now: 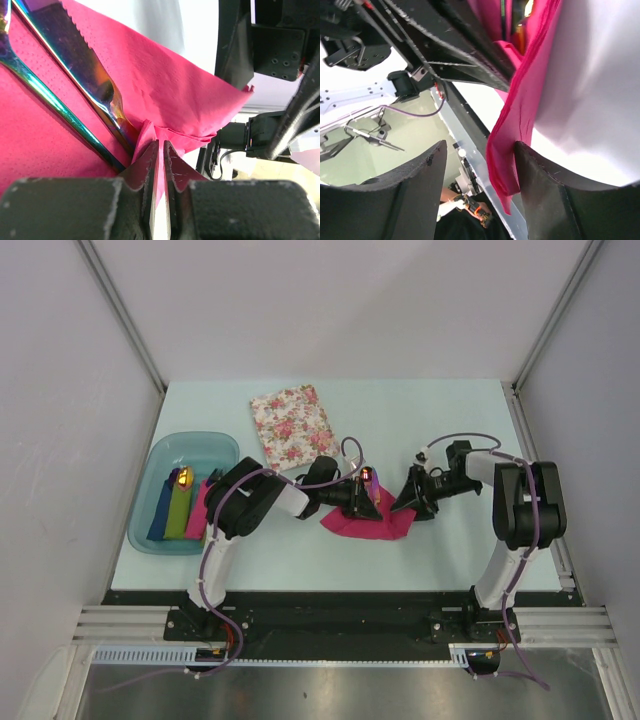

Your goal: Place the utensils on the paper napkin and roll it up

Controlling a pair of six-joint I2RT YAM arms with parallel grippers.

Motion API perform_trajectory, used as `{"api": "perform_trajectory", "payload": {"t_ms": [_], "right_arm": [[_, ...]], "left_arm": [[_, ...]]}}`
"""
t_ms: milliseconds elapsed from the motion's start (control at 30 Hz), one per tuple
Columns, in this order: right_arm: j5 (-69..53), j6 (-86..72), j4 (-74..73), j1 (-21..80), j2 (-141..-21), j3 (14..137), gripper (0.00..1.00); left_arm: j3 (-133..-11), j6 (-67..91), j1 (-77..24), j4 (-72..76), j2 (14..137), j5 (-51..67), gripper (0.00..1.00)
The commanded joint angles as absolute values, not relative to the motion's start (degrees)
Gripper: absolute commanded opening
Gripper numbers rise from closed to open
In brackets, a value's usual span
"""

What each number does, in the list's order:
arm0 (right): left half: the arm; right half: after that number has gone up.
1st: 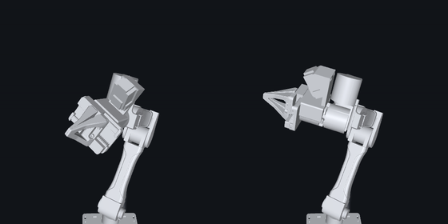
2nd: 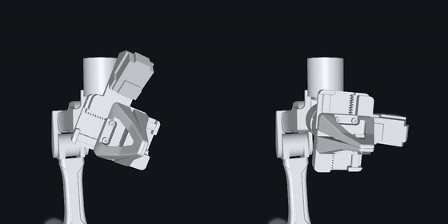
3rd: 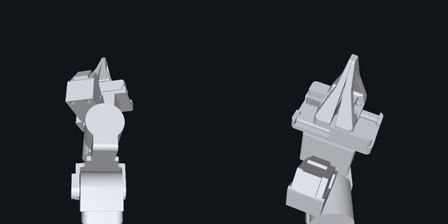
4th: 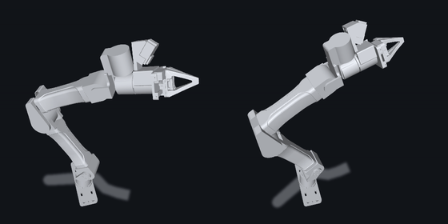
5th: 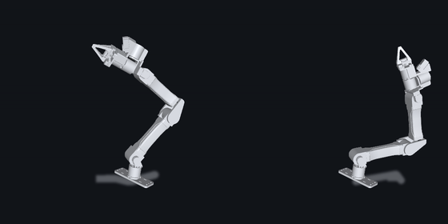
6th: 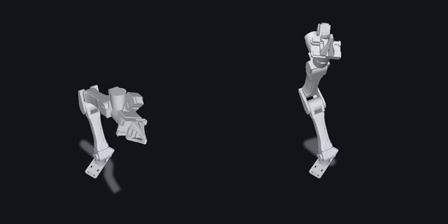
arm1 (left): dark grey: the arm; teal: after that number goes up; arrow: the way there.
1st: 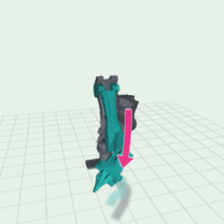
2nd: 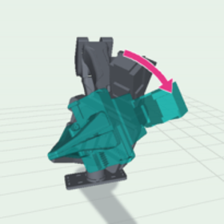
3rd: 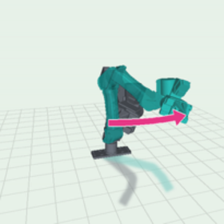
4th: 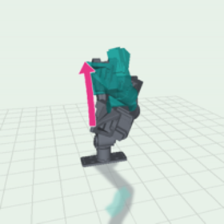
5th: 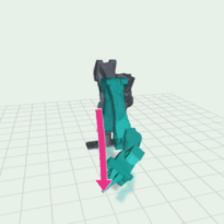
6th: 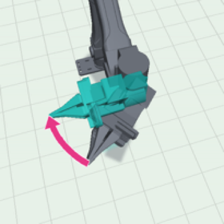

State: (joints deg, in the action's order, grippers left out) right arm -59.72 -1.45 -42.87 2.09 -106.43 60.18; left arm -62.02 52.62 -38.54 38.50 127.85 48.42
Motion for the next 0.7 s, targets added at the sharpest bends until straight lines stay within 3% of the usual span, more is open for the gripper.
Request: {"api": "perform_trajectory", "payload": {"t_ms": [0,167,433,667], "right_arm": [[-62.3,0.8,-45.8,3.4,-106.6,61.7,0.62],[-59.4,2.5,-47.0,4.7,-107.5,60.8,0.62],[-58.4,1.6,-46.4,5.4,-107.9,61.8,0.43],[-57.3,-1.5,-43.2,6.8,-108.9,63.4,0.19]], "left_arm": [[-62.5,51.9,-37.8,38.7,128.3,47.3,0.14],[-62.5,52.0,-37.8,38.8,128.6,47.3,0.14],[-62.4,52.1,-37.7,38.9,128.3,47.3,0.13],[-62.2,52.0,-37.6,39.0,127.6,47.2,0.13]]}}
